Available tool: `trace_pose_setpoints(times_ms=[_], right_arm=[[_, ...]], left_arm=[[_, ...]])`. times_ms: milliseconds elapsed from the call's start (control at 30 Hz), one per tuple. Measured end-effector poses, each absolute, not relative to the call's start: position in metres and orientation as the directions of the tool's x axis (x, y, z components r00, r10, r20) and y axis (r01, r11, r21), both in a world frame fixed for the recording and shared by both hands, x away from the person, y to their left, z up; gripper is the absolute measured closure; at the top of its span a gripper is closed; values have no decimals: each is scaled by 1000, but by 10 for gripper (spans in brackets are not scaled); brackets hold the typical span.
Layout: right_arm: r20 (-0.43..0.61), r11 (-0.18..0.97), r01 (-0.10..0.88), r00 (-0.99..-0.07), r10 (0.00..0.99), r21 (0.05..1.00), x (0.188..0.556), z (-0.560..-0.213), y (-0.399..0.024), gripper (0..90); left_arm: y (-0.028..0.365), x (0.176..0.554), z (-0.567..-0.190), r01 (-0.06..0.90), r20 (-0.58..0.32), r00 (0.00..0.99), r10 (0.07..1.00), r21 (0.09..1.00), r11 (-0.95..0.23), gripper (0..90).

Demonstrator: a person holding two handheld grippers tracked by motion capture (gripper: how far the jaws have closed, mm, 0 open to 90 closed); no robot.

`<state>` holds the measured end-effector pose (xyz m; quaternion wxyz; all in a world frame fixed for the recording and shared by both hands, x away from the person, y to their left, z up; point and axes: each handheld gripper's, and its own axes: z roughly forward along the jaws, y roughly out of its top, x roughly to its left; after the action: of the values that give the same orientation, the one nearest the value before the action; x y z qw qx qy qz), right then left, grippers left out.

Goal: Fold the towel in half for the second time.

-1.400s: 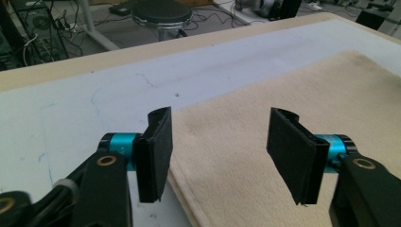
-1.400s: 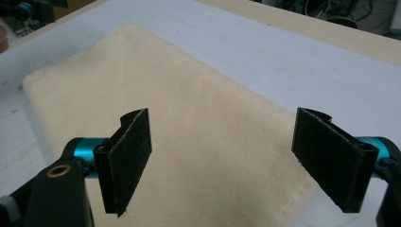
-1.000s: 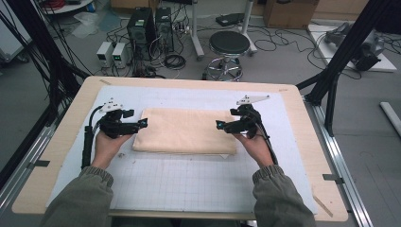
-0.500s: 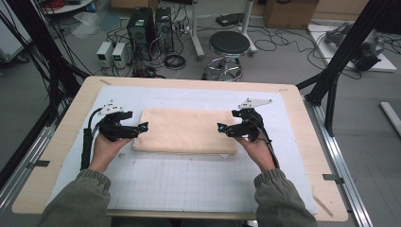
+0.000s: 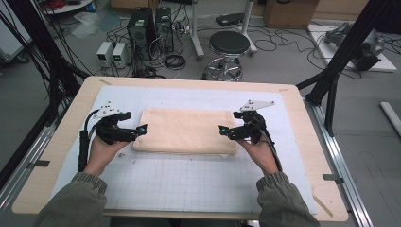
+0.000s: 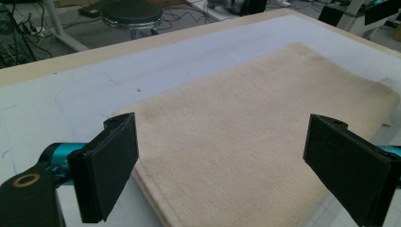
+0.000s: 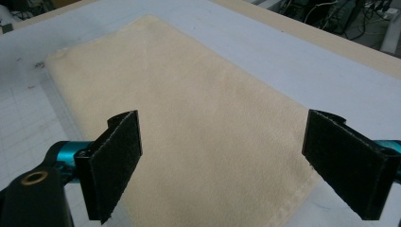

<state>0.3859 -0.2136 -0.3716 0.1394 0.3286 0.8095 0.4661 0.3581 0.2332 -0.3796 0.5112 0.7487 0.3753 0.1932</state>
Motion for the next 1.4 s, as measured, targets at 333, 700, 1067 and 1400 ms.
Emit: trace_pose_setpoints(times_ms=[333,700,1067,1400], right_arm=[[54,352,358,-762,645,865,368,-360,-219,120],[59,335,360,-752,656,871,355,-360,-239,114],[57,319,353,-744,666,879,339,-365,-251,114],[69,312,368,-736,674,876,326,-376,-260,114]], left_arm=[[236,343,-378,346,-74,658,749,913,-214,101],[242,327,-379,341,-73,669,740,914,-218,69],[246,312,-378,333,-73,674,735,919,-214,69],[253,301,-385,340,-72,671,738,915,-219,70]])
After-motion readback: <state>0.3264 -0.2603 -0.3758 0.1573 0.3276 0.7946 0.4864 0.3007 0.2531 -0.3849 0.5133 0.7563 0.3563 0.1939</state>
